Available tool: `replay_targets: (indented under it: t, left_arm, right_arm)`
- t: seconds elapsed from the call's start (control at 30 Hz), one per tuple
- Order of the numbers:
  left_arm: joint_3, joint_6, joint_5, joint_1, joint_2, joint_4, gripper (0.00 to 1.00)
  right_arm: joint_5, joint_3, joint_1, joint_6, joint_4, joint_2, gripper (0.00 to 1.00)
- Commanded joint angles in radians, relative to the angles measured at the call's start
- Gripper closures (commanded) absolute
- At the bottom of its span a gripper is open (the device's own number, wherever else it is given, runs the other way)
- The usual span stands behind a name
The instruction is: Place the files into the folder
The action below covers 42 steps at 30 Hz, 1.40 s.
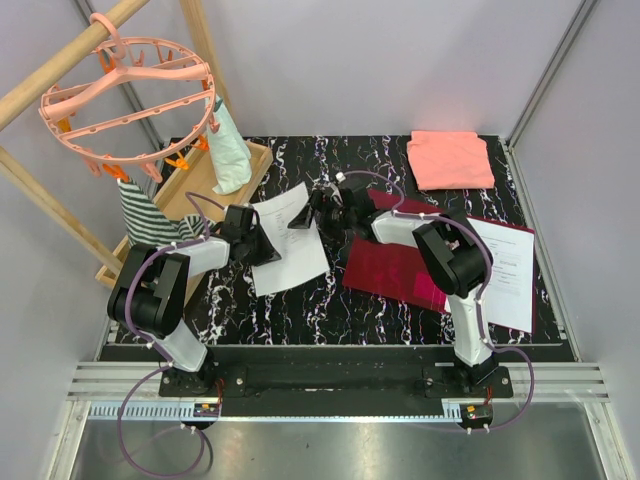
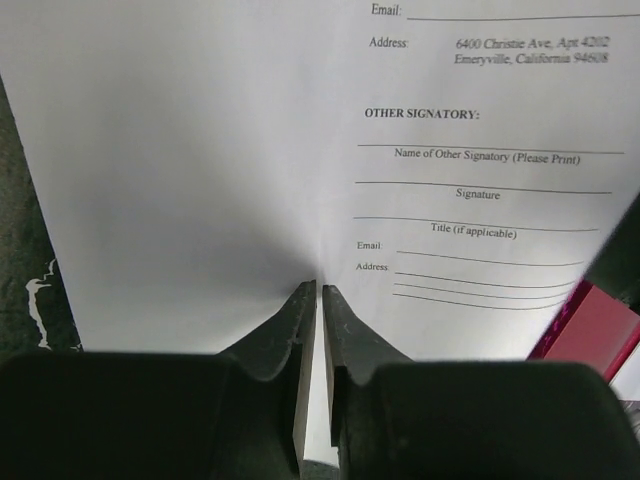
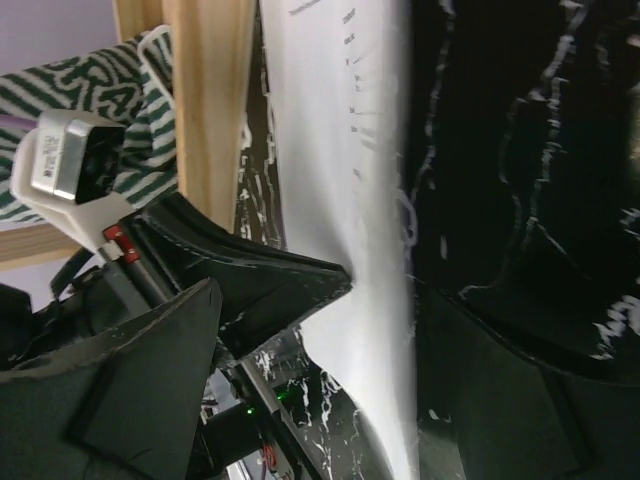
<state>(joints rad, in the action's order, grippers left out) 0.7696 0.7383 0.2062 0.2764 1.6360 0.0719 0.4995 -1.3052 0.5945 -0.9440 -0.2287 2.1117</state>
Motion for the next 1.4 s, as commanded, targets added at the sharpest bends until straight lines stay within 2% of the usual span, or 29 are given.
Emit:
replay_targets:
  t: [0.0,0.07,0.17,0.3,0.4,0.43,0.5,0.53,0.57,0.67,0.7,0.73,0.77,0.8,0.87,1.0,1.03,1.23,1.37]
  left_arm:
    - [-0.02,-0.023,-0.002,0.0,-0.007,0.045,0.86]
    - [-0.016,-0.033,-0.005,-0.002,-0.004,0.051,0.86]
    - [-0.016,-0.036,-0.001,-0.005,-0.007,0.055,0.86]
    - [-0.009,-0.066,-0.017,-0.005,-0.042,0.071,0.85]
    - [0.003,-0.102,-0.03,-0.003,-0.097,0.088,0.75]
    - [0.005,-0.112,-0.03,-0.005,-0.131,0.094,0.73]
    - [0.016,-0.126,-0.027,-0.005,-0.162,0.106,0.65]
    - [0.02,-0.14,-0.024,-0.003,-0.195,0.12,0.63]
    - [0.023,-0.148,-0.018,-0.003,-0.212,0.124,0.57]
    - [0.045,-0.186,0.007,-0.003,-0.278,0.149,0.5]
    - [0.053,-0.197,0.016,-0.003,-0.312,0.149,0.47]
    - [0.056,-0.214,0.036,-0.003,-0.324,0.149,0.45]
    - [0.062,-0.218,0.047,-0.003,-0.332,0.149,0.42]
    - [0.077,-0.221,0.064,-0.003,-0.335,0.147,0.38]
    - [0.094,-0.217,0.152,-0.002,-0.299,0.131,0.36]
    - [0.192,-0.2,0.356,0.046,-0.078,0.083,0.35]
    - [0.218,-0.191,0.404,0.088,-0.036,0.08,0.35]
    - [0.408,-0.157,0.473,0.234,0.238,0.057,0.35]
    - [0.474,-0.099,0.519,0.256,0.36,-0.009,0.36]
  right_arm:
    - [0.036,-0.071,0.008,0.075,-0.052,0.014,0.08]
    - [0.045,-0.103,0.005,0.131,-0.015,0.028,0.11]
    - [0.053,-0.126,0.002,0.178,0.038,0.033,0.28]
    - [0.031,-0.152,0.002,0.238,0.118,0.013,0.44]
    - [0.046,-0.203,0.002,0.278,0.179,0.036,0.63]
    - [0.051,-0.216,0.002,0.292,0.189,0.042,0.74]
    - [0.054,-0.252,0.002,0.295,0.215,0.062,0.87]
    - [0.062,-0.267,0.002,0.304,0.222,0.07,1.0]
    - [0.066,-0.291,0.001,0.31,0.256,0.074,1.0]
    - [0.037,-0.337,0.002,0.367,0.347,0.062,1.0]
    - [-0.019,-0.351,0.002,0.426,0.394,0.035,1.0]
    - [-0.074,-0.368,0.002,0.459,0.52,0.015,1.0]
    - [-0.207,-0.382,0.001,0.49,0.575,-0.011,1.0]
    - [-0.27,-0.379,-0.002,0.517,0.621,-0.077,1.0]
    - [-0.422,-0.346,-0.027,0.586,0.722,-0.149,1.0]
    - [-0.548,-0.247,-0.122,0.651,0.821,-0.371,1.0]
    - [-0.57,-0.226,-0.145,0.674,0.848,-0.41,1.0]
    - [-0.673,-0.141,-0.312,0.732,0.983,-0.682,1.0]
    - [-0.685,-0.154,-0.415,0.768,1.054,-0.8,1.0]
